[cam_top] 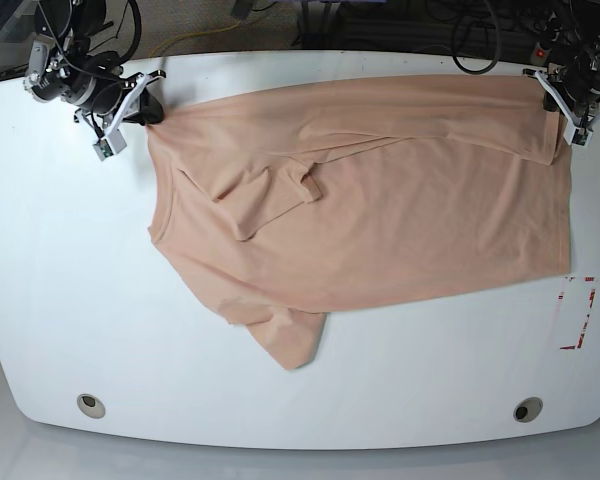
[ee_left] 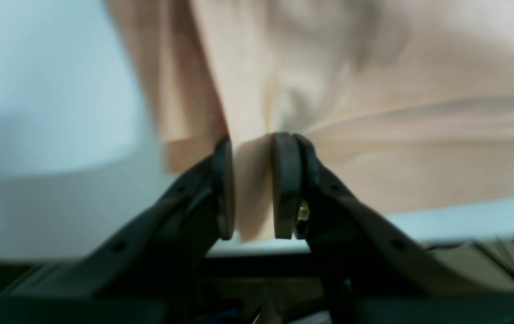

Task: Fold the T-shirt properly
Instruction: 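Release the shirt with both grippers and lift them off the collar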

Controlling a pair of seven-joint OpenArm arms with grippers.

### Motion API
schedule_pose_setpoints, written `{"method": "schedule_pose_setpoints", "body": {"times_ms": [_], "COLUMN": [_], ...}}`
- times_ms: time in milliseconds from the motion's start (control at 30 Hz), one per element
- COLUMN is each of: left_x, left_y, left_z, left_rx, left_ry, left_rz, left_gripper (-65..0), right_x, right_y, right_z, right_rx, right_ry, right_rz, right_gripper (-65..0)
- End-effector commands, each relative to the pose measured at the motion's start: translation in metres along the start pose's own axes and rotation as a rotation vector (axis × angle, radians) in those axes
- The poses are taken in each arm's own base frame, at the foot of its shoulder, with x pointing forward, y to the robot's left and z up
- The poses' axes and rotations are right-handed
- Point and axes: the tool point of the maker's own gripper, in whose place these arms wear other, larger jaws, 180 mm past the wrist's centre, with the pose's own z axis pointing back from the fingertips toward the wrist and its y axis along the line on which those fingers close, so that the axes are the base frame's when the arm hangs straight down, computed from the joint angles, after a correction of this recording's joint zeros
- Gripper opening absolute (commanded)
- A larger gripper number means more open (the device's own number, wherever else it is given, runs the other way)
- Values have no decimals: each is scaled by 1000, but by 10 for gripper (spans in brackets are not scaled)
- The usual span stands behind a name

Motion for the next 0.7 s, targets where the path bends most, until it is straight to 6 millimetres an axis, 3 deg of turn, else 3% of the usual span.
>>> {"method": "schedule_pose_setpoints", "body": {"times_ms": [0,267,367,433,533,667], "left_x": [9,4,6,8,11,18], "left_y": [8,7,5,5,7,11], "left_z": [13,14,14,16,24,39], "left_rx": [35,35,31,35,58,101], "left_ry": [-26,-14,-17,-20,4,30], "left_rz": [-40,-47,-55,-64,-93,-132], "left_gripper": [-537,-536,-517,-447,-317,-197], "right_x": [2,-11,-13,-5,2,18], "right_y": [-19,-29,-24,-19,-11,-4], "right_z": [24,37,39,44,51,57], "right_rx": [-74,-113,-108,-112,-119,-127], "right_ry": [-27,-7,-9,-24,-39,-73], "right_rz": [9,-11,-6,26,70,119], "right_gripper": [-640,-615,-423,-246,-90,-75]}}
